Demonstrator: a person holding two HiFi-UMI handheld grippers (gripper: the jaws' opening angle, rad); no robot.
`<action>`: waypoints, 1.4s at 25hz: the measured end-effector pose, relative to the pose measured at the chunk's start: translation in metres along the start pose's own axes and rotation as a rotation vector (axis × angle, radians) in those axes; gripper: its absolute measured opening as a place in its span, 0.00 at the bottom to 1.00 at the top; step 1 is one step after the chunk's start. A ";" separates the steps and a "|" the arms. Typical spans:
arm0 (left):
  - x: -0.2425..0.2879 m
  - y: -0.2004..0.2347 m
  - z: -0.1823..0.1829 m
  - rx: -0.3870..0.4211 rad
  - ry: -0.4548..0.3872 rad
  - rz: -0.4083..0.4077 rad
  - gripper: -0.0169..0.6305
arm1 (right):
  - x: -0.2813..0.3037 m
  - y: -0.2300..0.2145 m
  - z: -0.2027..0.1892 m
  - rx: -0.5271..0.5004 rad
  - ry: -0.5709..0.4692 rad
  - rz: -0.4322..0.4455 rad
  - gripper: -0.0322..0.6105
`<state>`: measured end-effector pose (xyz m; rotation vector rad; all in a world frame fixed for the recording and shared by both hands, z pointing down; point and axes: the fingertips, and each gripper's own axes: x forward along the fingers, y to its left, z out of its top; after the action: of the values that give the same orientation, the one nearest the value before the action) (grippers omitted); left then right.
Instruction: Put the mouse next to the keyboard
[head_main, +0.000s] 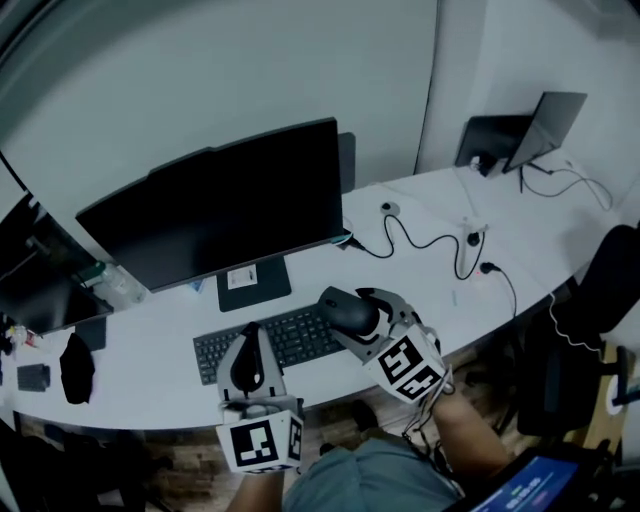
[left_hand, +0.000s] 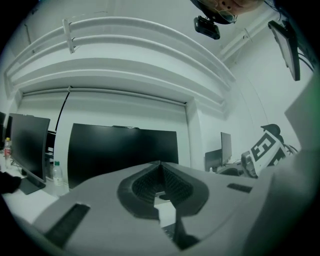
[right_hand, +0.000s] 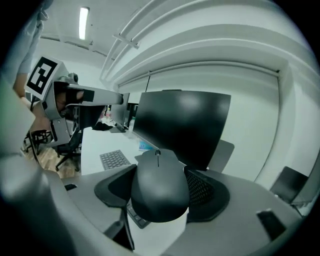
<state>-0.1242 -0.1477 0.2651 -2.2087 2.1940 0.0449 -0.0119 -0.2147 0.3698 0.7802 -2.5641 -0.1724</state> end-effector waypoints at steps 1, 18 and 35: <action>0.003 -0.005 -0.001 -0.001 0.001 -0.015 0.03 | -0.003 -0.006 -0.005 0.005 0.011 -0.018 0.53; 0.037 -0.034 -0.042 0.001 0.108 -0.086 0.03 | -0.002 -0.061 -0.086 0.149 0.153 -0.148 0.53; 0.071 -0.021 -0.112 0.023 0.287 -0.084 0.03 | 0.054 -0.062 -0.187 0.330 0.317 -0.155 0.53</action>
<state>-0.1026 -0.2233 0.3738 -2.4238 2.2146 -0.3170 0.0646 -0.2944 0.5419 1.0359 -2.2560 0.3121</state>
